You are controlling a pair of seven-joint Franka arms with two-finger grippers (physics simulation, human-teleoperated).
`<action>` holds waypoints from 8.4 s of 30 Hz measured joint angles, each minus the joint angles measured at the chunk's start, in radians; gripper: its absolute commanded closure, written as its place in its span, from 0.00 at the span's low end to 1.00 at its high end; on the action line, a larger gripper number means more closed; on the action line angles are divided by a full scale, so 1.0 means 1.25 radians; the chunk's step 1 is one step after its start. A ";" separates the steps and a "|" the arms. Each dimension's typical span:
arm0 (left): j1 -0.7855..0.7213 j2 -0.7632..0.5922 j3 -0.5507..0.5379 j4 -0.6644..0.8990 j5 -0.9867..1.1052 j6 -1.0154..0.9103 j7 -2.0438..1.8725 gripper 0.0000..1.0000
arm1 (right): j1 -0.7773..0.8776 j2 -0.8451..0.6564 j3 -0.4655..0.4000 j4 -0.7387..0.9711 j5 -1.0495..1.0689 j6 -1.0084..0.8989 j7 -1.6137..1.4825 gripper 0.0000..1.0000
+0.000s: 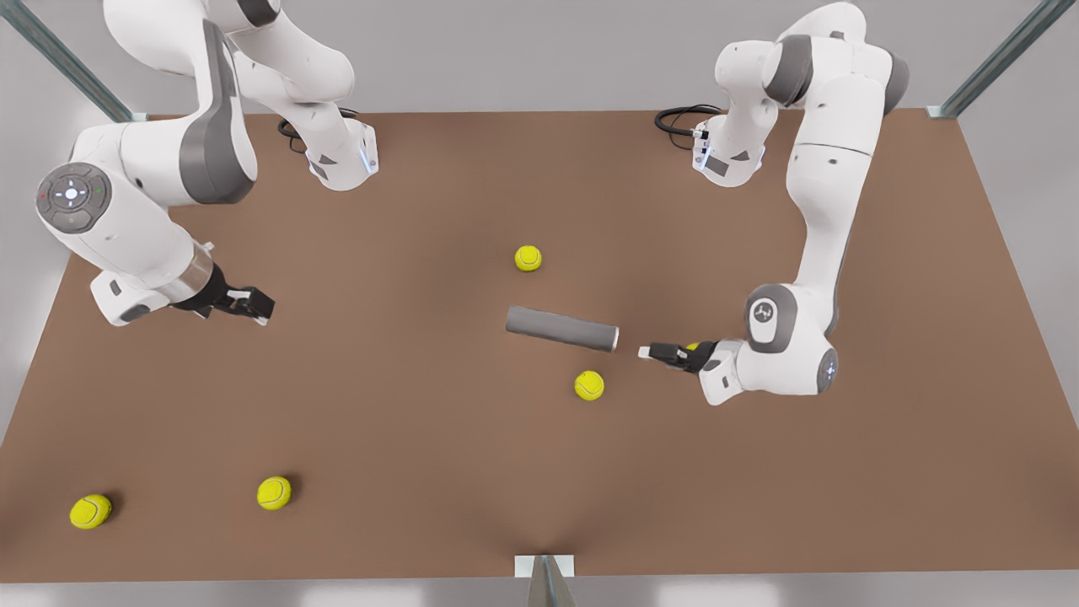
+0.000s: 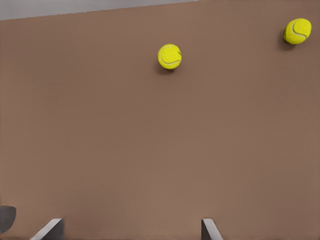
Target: Put the tennis tube upright
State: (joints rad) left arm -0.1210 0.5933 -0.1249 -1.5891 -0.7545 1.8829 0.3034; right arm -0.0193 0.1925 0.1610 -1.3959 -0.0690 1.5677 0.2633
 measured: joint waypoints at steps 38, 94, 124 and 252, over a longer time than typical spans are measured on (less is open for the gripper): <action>0.002 0.141 -0.051 -0.099 -0.173 0.038 0.221 0.00 | -0.007 0.035 -0.004 0.037 -0.012 0.018 -0.073 0.00; -0.037 0.106 -0.051 -0.185 -0.299 0.045 0.297 0.50 | -0.007 0.035 -0.006 0.037 -0.012 0.018 -0.072 0.00; -0.037 0.052 -0.050 -0.201 -0.267 -0.003 0.253 0.70 | -0.002 0.038 -0.006 0.037 -0.013 0.018 -0.071 0.00; 0.020 -0.116 0.097 0.051 0.580 -0.142 -0.060 0.00 | -0.003 0.066 -0.004 0.038 -0.095 0.026 0.050 0.00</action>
State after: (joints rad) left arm -0.0966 0.4481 -0.0031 -1.5248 -0.0300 1.7059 0.2286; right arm -0.0231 0.2747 0.1565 -1.3484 -0.1871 1.5999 0.3255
